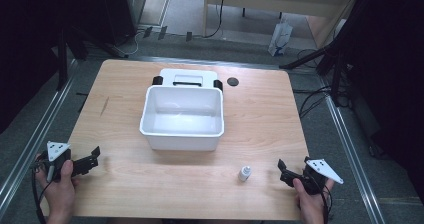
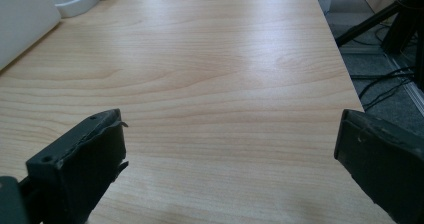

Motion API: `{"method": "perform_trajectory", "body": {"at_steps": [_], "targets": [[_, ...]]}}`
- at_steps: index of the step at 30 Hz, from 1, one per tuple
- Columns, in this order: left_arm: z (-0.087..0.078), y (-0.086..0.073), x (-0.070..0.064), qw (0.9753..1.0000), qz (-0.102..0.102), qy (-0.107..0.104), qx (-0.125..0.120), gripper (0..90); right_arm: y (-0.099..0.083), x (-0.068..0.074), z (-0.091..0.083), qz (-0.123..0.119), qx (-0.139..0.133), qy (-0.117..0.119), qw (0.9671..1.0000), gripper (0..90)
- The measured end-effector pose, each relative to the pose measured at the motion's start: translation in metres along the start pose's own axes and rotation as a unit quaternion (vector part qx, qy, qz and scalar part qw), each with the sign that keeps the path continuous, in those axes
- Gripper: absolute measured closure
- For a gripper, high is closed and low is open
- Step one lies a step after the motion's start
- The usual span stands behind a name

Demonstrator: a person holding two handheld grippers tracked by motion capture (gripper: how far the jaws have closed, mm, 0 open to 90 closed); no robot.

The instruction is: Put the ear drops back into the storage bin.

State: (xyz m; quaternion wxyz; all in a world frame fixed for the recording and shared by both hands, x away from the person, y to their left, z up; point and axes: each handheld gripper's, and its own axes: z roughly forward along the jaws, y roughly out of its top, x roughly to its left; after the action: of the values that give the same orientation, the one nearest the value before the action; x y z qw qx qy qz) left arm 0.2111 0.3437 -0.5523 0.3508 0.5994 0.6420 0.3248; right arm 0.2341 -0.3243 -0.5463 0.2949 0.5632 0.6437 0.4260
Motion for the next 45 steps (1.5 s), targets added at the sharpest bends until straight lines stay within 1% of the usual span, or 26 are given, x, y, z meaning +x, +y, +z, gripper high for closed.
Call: {"method": "perform_trajectory", "body": {"at_steps": [3, 6, 10, 12, 13, 18, 21, 24, 25, 27, 28, 29, 30, 31, 32, 33, 34, 36, 37, 39, 40, 41, 42, 43, 44, 45], "targets": [[-0.002, -0.001, 0.000, 1.0000, 0.003, -0.004, 0.002, 0.4, 0.000, -0.002, 0.001, 0.012, 0.004, -0.008, 0.9999, 0.0], [-0.001, -0.001, 0.000, 1.0000, 0.005, -0.005, 0.006, 0.4, 0.000, -0.002, 0.000, 0.017, 0.002, -0.009, 0.9998, 0.0], [-0.001, 0.000, 0.001, 1.0000, -0.002, -0.005, 0.005, 0.4, 0.000, 0.001, 0.001, 0.003, 0.006, -0.006, 1.0000, 0.0], [-0.001, -0.001, 0.001, 1.0000, 0.001, -0.002, 0.004, 0.4, 0.000, 0.001, 0.001, 0.003, 0.008, -0.004, 1.0000, 0.0], [-0.001, -0.001, 0.000, 1.0000, 0.004, -0.001, 0.004, 0.4, 0.000, -0.001, 0.001, 0.009, 0.008, -0.001, 0.9999, 0.0], [0.000, 0.000, -0.001, 1.0000, 0.005, 0.001, -0.001, 0.5, 0.001, -0.001, 0.002, 0.007, 0.009, 0.009, 0.9999, 0.0], [0.000, 0.000, -0.001, 1.0000, 0.005, 0.000, -0.002, 0.4, 0.001, 0.000, 0.003, 0.001, 0.010, 0.017, 0.9998, 0.0], [0.000, 0.001, 0.000, 1.0000, 0.000, 0.000, -0.002, 0.4, 0.002, 0.002, 0.004, -0.010, 0.009, 0.013, 0.9998, 0.0], [0.001, 0.001, 0.000, 1.0000, -0.001, 0.001, -0.002, 0.4, 0.003, 0.004, 0.006, -0.027, 0.019, 0.016, 0.9993, 0.0], [0.001, 0.001, 0.000, 1.0000, 0.001, 0.004, -0.001, 0.4, 0.003, 0.006, 0.008, -0.036, 0.037, 0.014, 0.9986, 0.0], [0.000, 0.001, -0.001, 1.0000, 0.003, 0.004, -0.002, 0.4, 0.003, 0.006, 0.008, -0.036, 0.037, 0.014, 0.9986, 0.0], [0.000, 0.000, -0.002, 1.0000, 0.006, 0.004, -0.002, 0.4, 0.006, 0.007, 0.009, -0.042, 0.059, 0.017, 0.9972, 5.5], [0.000, 0.000, -0.002, 1.0000, 0.006, 0.004, -0.002, 0.4, 0.006, 0.007, 0.009, -0.042, 0.059, 0.017, 0.9972, 5.5], [0.000, 0.000, -0.002, 1.0000, 0.007, 0.005, -0.003, 0.4, 0.006, 0.007, 0.009, -0.041, 0.062, 0.025, 0.9969, 5.7], [0.000, 0.000, -0.002, 1.0000, 0.007, 0.006, -0.003, 0.4, 0.007, 0.007, 0.009, -0.031, 0.071, 0.042, 0.9961, 5.7], [0.000, 0.000, -0.002, 1.0000, 0.006, 0.005, -0.003, 0.4, 0.009, 0.007, 0.009, -0.028, 0.073, 0.051, 0.9956, 5.7], [0.000, 0.000, -0.002, 1.0000, 0.006, 0.005, -0.003, 0.4, 0.009, 0.007, 0.009, -0.028, 0.073, 0.051, 0.9956, 5.7], [0.000, 0.000, -0.002, 1.0000, 0.007, 0.005, -0.002, 0.4, 0.015, 0.013, 0.007, -0.052, 0.085, 0.056, 0.9935, 5.7], [0.000, 0.000, -0.002, 1.0000, 0.007, 0.005, -0.002, 0.4, 0.015, 0.013, 0.007, -0.052, 0.085, 0.056, 0.9935, 5.7], [0.000, 0.000, -0.002, 1.0000, 0.007, 0.003, -0.001, 0.4, 0.022, 0.020, 0.006, -0.073, 0.096, 0.062, 0.9908, 5.7], [0.000, 0.000, -0.002, 1.0000, 0.007, 0.003, -0.001, 0.4, 0.022, 0.020, 0.006, -0.073, 0.096, 0.062, 0.9908, 5.7], [0.000, 0.000, -0.002, 1.0000, 0.005, 0.002, 0.000, 0.4, 0.028, 0.025, 0.005, -0.092, 0.106, 0.065, 0.9880, 5.8], [0.000, 0.000, -0.002, 1.0000, 0.005, 0.002, 0.000, 0.4, 0.028, 0.025, 0.005, -0.092, 0.106, 0.065, 0.9880, 5.8], [0.000, 0.000, -0.001, 1.0000, 0.004, 0.000, 0.000, 0.4, 0.030, 0.027, 0.004, -0.102, 0.113, 0.068, 0.9860, 5.8], [0.000, 0.001, -0.001, 1.0000, 0.003, 0.001, 0.000, 0.4, 0.034, 0.031, 0.003, -0.113, 0.123, 0.070, 0.9834, 5.8], [0.001, 0.001, -0.001, 1.0000, 0.002, 0.000, -0.001, 0.4, 0.039, 0.035, 0.002, -0.136, 0.134, 0.076, 0.9788, 5.8]]}}
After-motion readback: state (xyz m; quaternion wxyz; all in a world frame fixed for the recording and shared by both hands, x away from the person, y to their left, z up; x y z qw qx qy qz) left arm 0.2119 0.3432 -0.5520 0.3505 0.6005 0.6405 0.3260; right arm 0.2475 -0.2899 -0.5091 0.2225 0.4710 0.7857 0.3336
